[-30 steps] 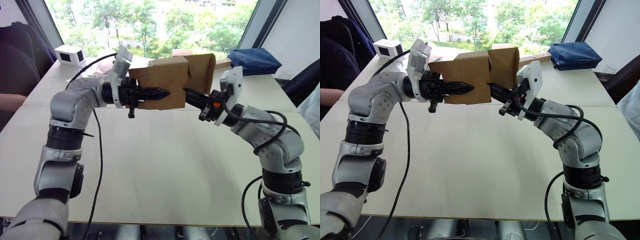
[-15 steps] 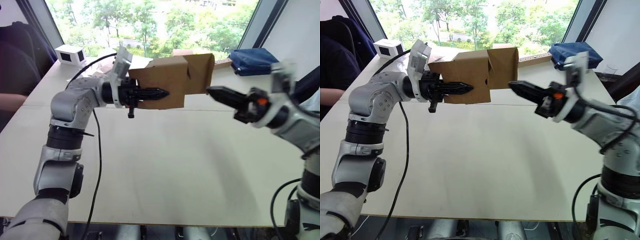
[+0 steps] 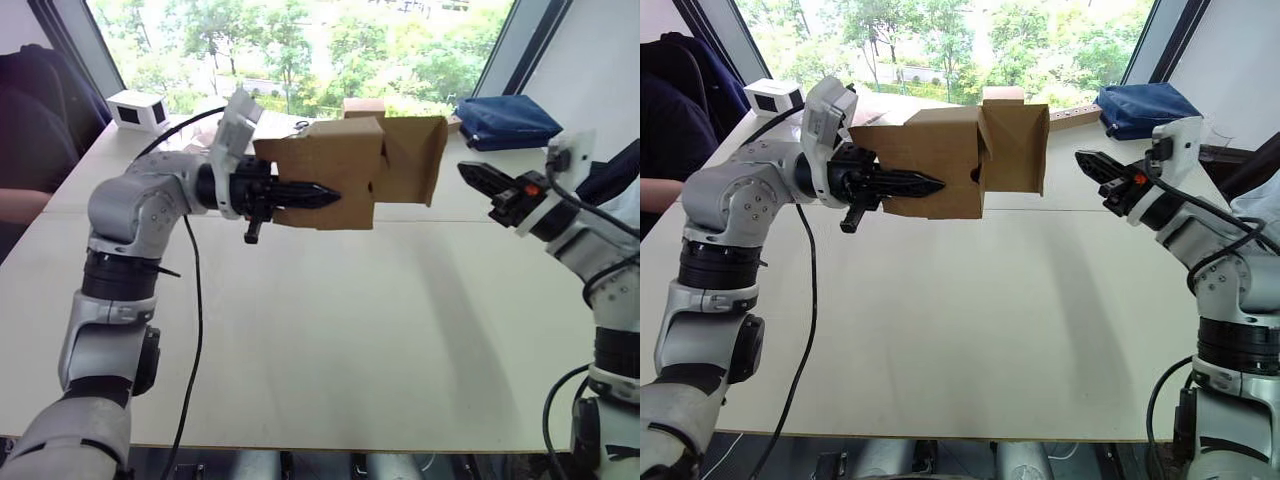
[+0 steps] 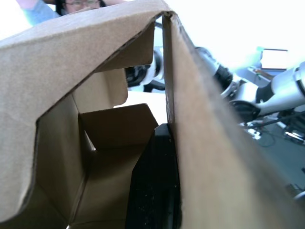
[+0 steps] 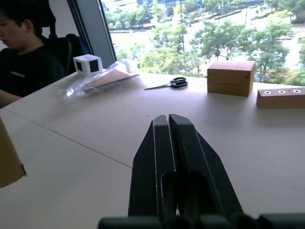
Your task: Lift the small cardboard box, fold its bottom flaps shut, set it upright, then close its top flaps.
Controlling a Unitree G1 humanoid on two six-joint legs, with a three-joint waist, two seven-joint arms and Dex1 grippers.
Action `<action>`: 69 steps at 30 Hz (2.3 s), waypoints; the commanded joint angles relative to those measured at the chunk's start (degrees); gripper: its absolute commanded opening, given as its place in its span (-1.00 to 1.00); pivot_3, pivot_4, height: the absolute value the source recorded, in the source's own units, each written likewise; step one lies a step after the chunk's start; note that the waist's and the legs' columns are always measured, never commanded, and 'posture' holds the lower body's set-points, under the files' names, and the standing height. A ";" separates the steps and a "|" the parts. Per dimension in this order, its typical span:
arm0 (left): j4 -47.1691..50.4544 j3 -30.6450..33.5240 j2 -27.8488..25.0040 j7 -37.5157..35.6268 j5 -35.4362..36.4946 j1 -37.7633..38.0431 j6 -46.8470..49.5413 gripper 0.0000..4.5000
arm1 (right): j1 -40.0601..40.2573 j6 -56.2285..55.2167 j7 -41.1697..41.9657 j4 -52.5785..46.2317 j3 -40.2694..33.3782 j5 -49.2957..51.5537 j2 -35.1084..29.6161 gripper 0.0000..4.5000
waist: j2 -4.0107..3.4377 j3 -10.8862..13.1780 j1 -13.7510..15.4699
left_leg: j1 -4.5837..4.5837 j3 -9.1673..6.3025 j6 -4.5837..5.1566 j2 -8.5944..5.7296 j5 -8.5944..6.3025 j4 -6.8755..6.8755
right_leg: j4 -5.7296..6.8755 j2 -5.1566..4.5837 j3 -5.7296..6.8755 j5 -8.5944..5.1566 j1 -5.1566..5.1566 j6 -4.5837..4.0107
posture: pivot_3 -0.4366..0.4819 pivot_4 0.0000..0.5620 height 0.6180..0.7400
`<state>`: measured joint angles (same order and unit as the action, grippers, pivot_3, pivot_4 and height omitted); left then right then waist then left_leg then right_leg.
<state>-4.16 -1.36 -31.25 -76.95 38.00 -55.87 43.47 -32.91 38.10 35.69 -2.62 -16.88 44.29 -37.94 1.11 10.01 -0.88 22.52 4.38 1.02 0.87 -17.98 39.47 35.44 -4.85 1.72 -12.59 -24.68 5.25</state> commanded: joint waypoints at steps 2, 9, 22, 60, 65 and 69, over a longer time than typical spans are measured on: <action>0.50 1.31 -0.03 1.20 0.85 -0.58 -0.28 -1.00 | -3.50 1.29 1.14 -4.33 -0.19 5.97 4.48 -0.99 | -0.01 0.01 0.12 | 0.00 -0.02 -0.04 0.02 0.02 0.00 | 0.03 0.02 0.00 0.00 0.00 0.00 | -0.05 -0.47 1.00; -2.76 2.26 -0.39 0.87 1.32 -1.34 -0.44 -1.00 | -3.18 6.92 -0.32 -9.48 -1.71 15.94 7.94 -0.99 | -0.02 0.01 0.28 | 0.04 -0.04 -0.03 -0.01 0.02 0.00 | -0.02 -0.02 0.01 0.01 0.01 0.00 | -0.05 -0.47 1.00; -5.14 2.91 -0.22 1.39 1.73 -2.51 -0.69 -1.00 | 0.38 10.26 -6.45 -15.44 -1.35 26.97 12.12 -0.99 | -0.02 0.01 0.23 | 0.01 -0.03 -0.03 -0.03 0.02 0.01 | 0.04 -0.04 0.01 0.01 0.01 0.01 | -0.05 -0.47 1.00; -4.59 3.89 -0.14 1.68 2.86 -3.36 0.58 -1.00 | 2.31 4.79 -16.04 -12.29 1.09 38.61 23.32 0.24 | -0.02 0.01 0.12 | 0.01 -0.04 -0.03 -0.01 0.02 0.00 | 0.06 -0.03 0.01 0.01 0.01 0.01 | -0.05 -0.47 1.00; -4.00 3.96 -0.06 2.40 2.70 -2.67 0.46 -1.00 | 1.49 2.91 -18.87 -12.61 1.58 40.27 27.01 0.24 | -0.03 0.02 0.10 | 0.01 -0.04 -0.03 -0.01 0.02 0.00 | 0.06 -0.03 0.01 0.01 0.00 0.01 | -0.05 -0.47 1.00; -2.74 3.87 -0.15 2.91 2.72 -1.93 0.50 -1.00 | 1.26 2.03 -21.32 -13.43 2.40 39.70 28.72 0.24 | -0.03 0.02 0.08 | 0.01 -0.04 -0.03 -0.01 0.02 0.00 | 0.06 -0.04 0.01 0.01 0.00 0.01 | -0.05 -0.47 1.00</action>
<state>-9.38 1.07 -31.15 -74.23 39.52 -57.48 44.49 -30.17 41.41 15.58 -13.83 -14.68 83.43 -9.96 1.08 10.03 -0.80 22.53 4.34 0.99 0.87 -17.97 39.47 35.50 -4.89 1.73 -12.58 -24.68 5.26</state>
